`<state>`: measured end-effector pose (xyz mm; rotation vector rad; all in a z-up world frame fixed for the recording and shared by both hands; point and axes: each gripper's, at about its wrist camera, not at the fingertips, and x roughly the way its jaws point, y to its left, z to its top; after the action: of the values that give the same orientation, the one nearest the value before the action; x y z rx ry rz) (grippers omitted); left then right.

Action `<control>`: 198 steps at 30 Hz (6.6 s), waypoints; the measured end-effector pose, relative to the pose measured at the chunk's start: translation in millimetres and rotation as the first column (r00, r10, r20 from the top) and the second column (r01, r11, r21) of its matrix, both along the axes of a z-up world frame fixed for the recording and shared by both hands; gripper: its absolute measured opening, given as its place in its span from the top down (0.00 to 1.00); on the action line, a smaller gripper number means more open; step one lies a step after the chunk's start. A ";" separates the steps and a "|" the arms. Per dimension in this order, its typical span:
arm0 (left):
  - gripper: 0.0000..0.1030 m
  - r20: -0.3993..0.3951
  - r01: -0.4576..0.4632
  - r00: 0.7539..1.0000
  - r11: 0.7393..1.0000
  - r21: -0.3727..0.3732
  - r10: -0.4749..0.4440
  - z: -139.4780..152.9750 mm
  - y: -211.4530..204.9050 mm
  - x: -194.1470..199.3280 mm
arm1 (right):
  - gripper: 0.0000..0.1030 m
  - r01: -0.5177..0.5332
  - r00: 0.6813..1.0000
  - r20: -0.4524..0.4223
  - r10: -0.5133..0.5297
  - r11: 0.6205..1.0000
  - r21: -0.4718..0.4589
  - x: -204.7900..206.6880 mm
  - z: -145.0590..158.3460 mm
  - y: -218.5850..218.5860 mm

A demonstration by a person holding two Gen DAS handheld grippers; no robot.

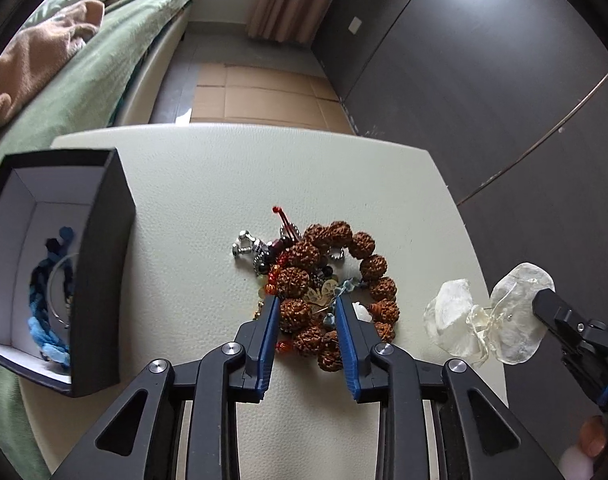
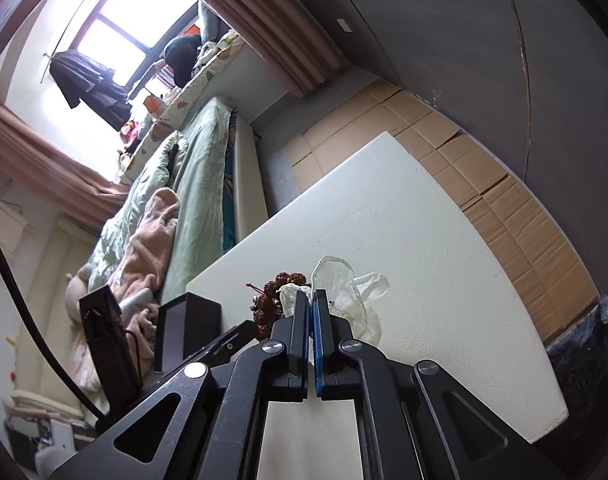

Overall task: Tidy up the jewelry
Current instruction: 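Grasp the brown bead bracelet with the left tool and lift it, then lower the brown bracelet into the box with the left tool while the right tool drops the cloth in, then move the left tool to the tangled red and grey beaded jewelry, then grasp the red bead strand with the left tool while the right tool grasps the grey bead bracelet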

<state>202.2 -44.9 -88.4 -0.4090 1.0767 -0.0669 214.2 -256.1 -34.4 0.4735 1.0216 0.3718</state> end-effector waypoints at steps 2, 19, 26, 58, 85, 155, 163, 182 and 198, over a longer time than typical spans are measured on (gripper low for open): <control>0.71 -0.014 -0.001 1.000 1.000 0.016 0.002 -6.0 -2.6 2.8 | 0.97 0.001 1.000 -0.013 -0.001 1.000 0.005 1.9 -3.3 1.2; 0.80 0.166 0.033 0.986 0.999 -0.040 -0.026 46.6 -5.6 -17.9 | 0.97 0.001 1.000 0.002 -0.001 1.000 -0.013 3.8 -5.6 8.8; 0.80 0.246 0.037 0.969 0.996 -0.085 -0.015 75.1 7.2 -30.6 | 0.97 -0.004 0.999 0.035 0.005 1.000 -0.021 1.4 -2.6 14.9; 0.80 0.374 -0.273 0.866 0.940 -0.204 0.332 113.9 160.0 -108.5 | 0.97 -0.299 0.929 0.268 0.256 0.945 0.133 -29.2 22.0 144.2; 0.80 0.334 -0.244 0.888 0.939 -0.240 0.316 98.2 161.6 -84.9 | 0.39 -0.273 0.959 0.111 0.259 0.953 0.130 1.3 -11.2 176.5; 0.72 0.006 0.041 0.999 0.997 0.072 -0.041 -6.7 4.6 7.6 | 0.39 0.081 0.982 -0.175 -0.071 0.995 0.050 14.9 -33.3 9.0; 0.92 0.013 0.036 0.999 0.997 0.070 -0.037 -12.3 7.5 3.6 | 0.39 0.036 0.984 -0.174 -0.038 0.999 -0.017 20.5 -40.2 30.8; 0.92 0.148 0.038 0.988 0.999 -0.022 -0.034 41.5 31.4 -26.0 | 0.57 -0.136 0.980 -0.182 0.082 0.942 -0.306 27.0 -70.9 72.0; 0.92 0.161 -0.002 0.987 1.000 0.025 -0.002 46.8 49.8 -47.7 | 0.88 -0.174 0.984 -0.118 0.130 0.824 -0.539 16.7 -73.8 94.0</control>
<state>154.5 4.9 -41.6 -0.3746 0.9169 -0.0855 230.9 -162.1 -108.2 -0.1180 1.1887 0.1857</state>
